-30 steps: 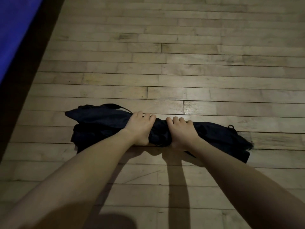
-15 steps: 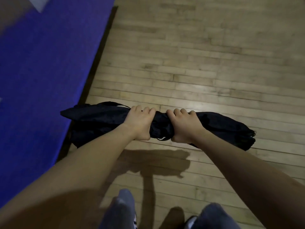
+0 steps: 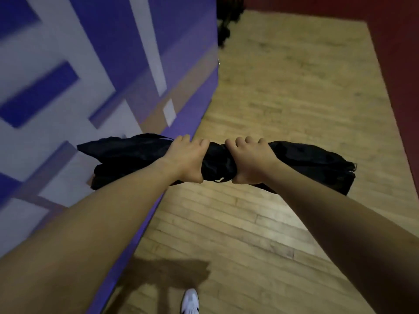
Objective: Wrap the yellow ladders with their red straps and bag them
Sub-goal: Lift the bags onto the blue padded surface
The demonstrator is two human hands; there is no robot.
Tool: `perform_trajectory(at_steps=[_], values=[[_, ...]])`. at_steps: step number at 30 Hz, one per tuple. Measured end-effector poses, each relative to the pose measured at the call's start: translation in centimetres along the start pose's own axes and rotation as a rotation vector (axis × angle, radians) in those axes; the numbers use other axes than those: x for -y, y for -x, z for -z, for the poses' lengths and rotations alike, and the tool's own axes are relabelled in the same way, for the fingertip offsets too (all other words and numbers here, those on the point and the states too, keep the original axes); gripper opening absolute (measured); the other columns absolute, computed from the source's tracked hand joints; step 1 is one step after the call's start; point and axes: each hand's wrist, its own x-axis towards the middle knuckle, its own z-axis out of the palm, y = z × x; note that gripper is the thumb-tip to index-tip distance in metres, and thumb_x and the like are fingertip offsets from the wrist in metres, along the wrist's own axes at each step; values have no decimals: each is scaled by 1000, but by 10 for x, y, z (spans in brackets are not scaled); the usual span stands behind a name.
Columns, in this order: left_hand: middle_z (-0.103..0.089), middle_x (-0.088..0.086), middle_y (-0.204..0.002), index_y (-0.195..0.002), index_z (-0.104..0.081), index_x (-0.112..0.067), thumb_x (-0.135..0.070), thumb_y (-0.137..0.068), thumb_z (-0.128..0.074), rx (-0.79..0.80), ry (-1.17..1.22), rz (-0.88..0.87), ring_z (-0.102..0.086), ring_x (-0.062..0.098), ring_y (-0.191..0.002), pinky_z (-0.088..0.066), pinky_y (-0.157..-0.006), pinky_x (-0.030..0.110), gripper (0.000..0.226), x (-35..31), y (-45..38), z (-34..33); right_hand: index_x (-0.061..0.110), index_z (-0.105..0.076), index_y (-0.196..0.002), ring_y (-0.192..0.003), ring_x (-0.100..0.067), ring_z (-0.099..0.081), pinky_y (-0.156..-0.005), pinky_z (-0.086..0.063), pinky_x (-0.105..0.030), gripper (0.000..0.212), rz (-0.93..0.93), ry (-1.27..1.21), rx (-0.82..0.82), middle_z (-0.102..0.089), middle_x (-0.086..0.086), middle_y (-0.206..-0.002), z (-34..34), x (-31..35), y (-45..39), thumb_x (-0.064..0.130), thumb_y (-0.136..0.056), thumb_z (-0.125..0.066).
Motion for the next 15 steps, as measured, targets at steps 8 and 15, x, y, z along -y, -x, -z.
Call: perform_trajectory(at_steps=[8, 15], values=[[-52, 4, -116, -128, -33, -13, -55, -70, -69, -185, -130, 243, -50, 29, -100, -31, -78, 33, 80, 39, 95, 155, 16, -37, -125, -101, -30, -54, -75, -40, -37, 72, 157, 104, -285, -53, -6, -112, 171, 18, 12, 47, -68, -69], [-54, 5, -117, -128, -36, -12, -55, -72, -64, -305, -323, 483, -52, 29, -97, -35, -78, 34, 76, 46, 206, 271, 15, -40, -126, -94, -31, -55, -70, -35, -40, 70, 294, 143, -610, -54, -6, -106, 295, 56, 47, 51, -73, -68]])
